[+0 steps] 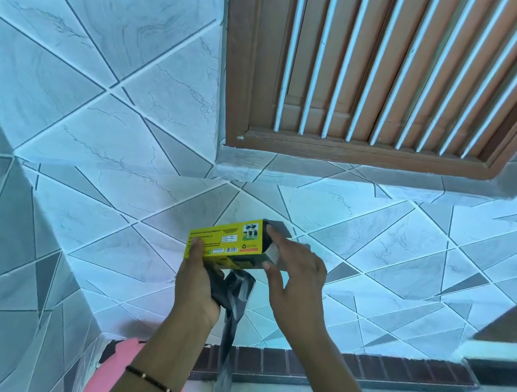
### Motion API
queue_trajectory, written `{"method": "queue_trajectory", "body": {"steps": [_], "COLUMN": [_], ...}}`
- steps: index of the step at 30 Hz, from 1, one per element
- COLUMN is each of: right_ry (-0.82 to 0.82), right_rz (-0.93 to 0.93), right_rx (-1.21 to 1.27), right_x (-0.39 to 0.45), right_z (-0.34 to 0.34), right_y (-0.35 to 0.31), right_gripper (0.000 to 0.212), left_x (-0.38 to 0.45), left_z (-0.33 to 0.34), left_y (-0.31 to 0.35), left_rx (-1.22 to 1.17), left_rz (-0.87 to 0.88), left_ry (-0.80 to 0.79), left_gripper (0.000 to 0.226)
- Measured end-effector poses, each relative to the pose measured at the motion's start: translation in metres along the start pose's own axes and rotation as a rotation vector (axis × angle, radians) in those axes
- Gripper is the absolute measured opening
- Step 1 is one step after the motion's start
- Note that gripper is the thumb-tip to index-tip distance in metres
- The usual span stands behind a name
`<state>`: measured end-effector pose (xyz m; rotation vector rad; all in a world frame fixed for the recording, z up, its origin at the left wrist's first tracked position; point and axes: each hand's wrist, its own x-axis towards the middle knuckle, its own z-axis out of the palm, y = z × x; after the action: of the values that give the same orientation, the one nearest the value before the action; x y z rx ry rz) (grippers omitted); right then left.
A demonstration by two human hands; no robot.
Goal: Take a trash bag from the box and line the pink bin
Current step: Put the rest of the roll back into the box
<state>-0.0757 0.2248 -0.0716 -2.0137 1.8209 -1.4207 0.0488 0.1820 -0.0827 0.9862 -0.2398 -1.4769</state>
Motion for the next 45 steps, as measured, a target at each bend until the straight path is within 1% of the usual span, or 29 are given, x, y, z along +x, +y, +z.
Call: {"method": "queue_trajectory", "body": {"steps": [2,5,9,11,13,15,19,21,24,26,28,30,32,34,36,39,41,43,45], "right_ry": [0.064,0.145,0.206,0.206,0.211,0.210,0.130,0.109,0.118,0.113,0.129,0.144,0.137,0.124,0.116,0.090,0.128,0.233,0.325], "right_rz": [0.004,-0.002,-0.032,-0.054,-0.075,-0.056,0.138,0.172,0.051,-0.048,-0.102,-0.072,-0.034,-0.043,-0.064,-0.038,0.027,0.091,0.120], "right_rx": [0.009,0.108,0.104,0.108,0.132,0.133,0.237,0.266,0.194,0.133,0.017,-0.047,-0.016,0.034,0.051,0.070,0.094,0.153,0.305], "right_x": [-0.001,-0.005,0.000,0.002,0.004,0.005,0.009,0.009,0.006,0.003,0.001,-0.001,-0.002,-0.001,-0.001,-0.001,0.000,0.003,0.004], "right_z": [-0.001,-0.005,-0.009,-0.009,-0.011,-0.014,-0.021,-0.022,-0.020,-0.017,-0.016,-0.015,-0.014,-0.012,-0.010,-0.007,-0.008,-0.010,-0.010], "right_y": [0.001,0.001,0.002,0.003,0.003,0.003,-0.003,-0.004,-0.004,0.000,0.004,0.006,0.006,0.005,0.005,0.006,0.005,-0.001,-0.011], "right_gripper": [0.041,0.030,0.029,0.031,0.029,0.027,0.024,0.028,0.021,0.020,0.021,0.024,0.026,0.027,0.028,0.026,0.024,0.021,0.020], "left_x": [-0.001,0.000,0.000,-0.002,-0.003,-0.004,-0.004,-0.005,-0.004,0.001,0.006,0.008,0.008,0.004,0.002,0.004,0.004,0.000,-0.006], "left_z": [-0.001,-0.002,-0.002,-0.003,-0.003,-0.003,-0.002,-0.001,-0.001,-0.004,-0.007,-0.009,-0.009,-0.007,-0.005,-0.007,-0.008,-0.005,-0.001], "left_y": [-0.001,0.000,-0.001,-0.003,-0.007,-0.010,-0.013,-0.014,-0.013,-0.014,-0.015,-0.016,-0.017,-0.017,-0.018,-0.019,-0.018,-0.019,-0.021], "left_rx": [-0.041,-0.047,-0.023,-0.008,0.012,0.035,0.038,0.033,-0.009,-0.034,-0.038,-0.034,-0.035,-0.032,-0.021,0.004,0.024,0.056,0.087], "left_rz": [-0.036,-0.061,-0.087,-0.109,-0.119,-0.119,-0.095,-0.097,-0.099,-0.096,-0.105,-0.112,-0.123,-0.142,-0.123,-0.096,-0.080,-0.051,-0.010], "left_ry": [-0.005,-0.021,-0.030,-0.034,-0.034,-0.027,-0.024,-0.022,0.000,0.016,0.010,0.005,0.004,0.006,0.019,0.060,0.065,0.042,0.026], "left_gripper": [0.029,0.031,0.032,0.031,0.031,0.030,0.029,0.029,0.027,0.026,0.030,0.033,0.038,0.042,0.040,0.034,0.028,0.025,0.026]}}
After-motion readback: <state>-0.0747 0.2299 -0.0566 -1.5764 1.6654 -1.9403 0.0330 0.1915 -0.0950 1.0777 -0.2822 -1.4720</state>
